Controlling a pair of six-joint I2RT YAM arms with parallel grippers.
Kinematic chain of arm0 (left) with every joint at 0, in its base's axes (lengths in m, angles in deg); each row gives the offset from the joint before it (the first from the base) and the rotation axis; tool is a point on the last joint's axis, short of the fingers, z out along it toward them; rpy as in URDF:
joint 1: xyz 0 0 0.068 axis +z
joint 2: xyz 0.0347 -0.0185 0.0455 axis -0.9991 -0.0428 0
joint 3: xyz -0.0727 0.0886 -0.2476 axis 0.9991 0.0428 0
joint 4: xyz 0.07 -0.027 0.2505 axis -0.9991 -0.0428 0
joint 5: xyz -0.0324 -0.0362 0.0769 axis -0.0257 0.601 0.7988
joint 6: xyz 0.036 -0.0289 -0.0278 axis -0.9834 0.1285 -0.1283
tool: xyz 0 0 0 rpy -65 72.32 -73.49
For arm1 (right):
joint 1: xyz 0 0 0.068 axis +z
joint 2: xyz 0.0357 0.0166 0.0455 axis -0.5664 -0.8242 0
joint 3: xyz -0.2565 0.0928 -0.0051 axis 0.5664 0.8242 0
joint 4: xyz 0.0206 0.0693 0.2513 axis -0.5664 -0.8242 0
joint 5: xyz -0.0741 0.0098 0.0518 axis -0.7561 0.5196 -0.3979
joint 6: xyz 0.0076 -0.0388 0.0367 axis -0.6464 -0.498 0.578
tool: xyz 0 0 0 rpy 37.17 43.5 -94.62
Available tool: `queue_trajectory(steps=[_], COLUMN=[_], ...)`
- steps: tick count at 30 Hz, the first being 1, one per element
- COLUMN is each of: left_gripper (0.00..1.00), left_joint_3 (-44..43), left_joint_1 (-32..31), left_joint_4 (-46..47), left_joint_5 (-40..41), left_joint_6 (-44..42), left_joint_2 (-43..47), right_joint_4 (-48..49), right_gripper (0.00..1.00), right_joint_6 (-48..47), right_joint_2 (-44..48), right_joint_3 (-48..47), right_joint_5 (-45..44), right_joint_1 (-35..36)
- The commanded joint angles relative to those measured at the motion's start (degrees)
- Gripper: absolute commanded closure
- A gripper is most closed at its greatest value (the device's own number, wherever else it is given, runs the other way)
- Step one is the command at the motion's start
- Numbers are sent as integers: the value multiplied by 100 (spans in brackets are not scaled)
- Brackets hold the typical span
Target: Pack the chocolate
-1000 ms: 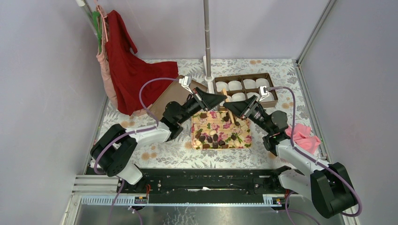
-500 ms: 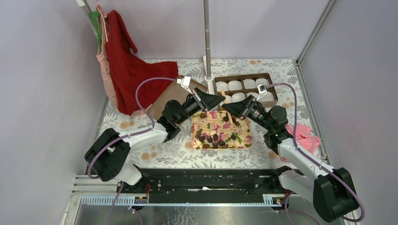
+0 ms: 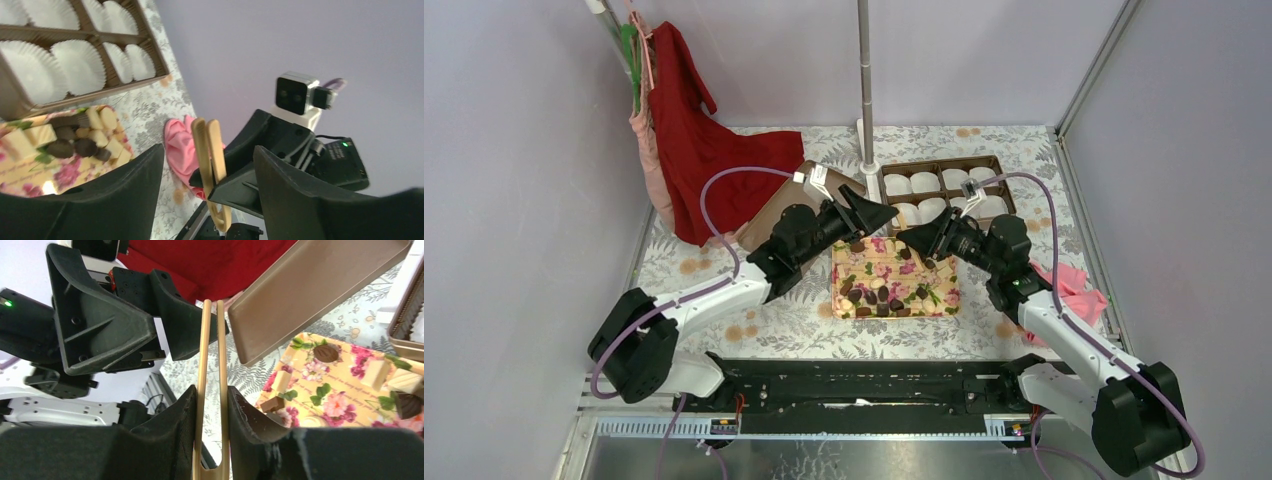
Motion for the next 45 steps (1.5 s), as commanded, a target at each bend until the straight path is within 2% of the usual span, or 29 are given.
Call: queue_trajectory(steps=[1, 11, 29, 33, 39, 45], left_gripper=[25, 26, 50, 60, 71, 88], left_joint_3=[-438, -740, -555, -460, -321, -63], left_joint_1=[-44, -41, -78, -90, -96, -88], left_joint_4=[-1161, -1417, -1682, -1641, -1565, -1340], left_joint_5=[367, 221, 390, 452, 514, 583], left_joint_6=[-110, 354, 861, 972, 1108, 1314], left_joint_2=[87, -301, -420, -396, -315, -209], right_joint_4=[-404, -1374, -2386, -2451, -2484, -2528], right_gripper=[68, 68, 68, 68, 67, 59], right_joint_6=[-732, -1793, -3055, -3189, -3250, -3198], right_joint_2=[21, -108, -535, -649, -712, -583], right_joint_3=[-441, -900, -1456, -1542, -1584, -1630], right_joint_5=[-144, -771, -2626, -2957, -3166, -2987], right_joint_1=[96, 606, 1765, 1975, 2085, 2098])
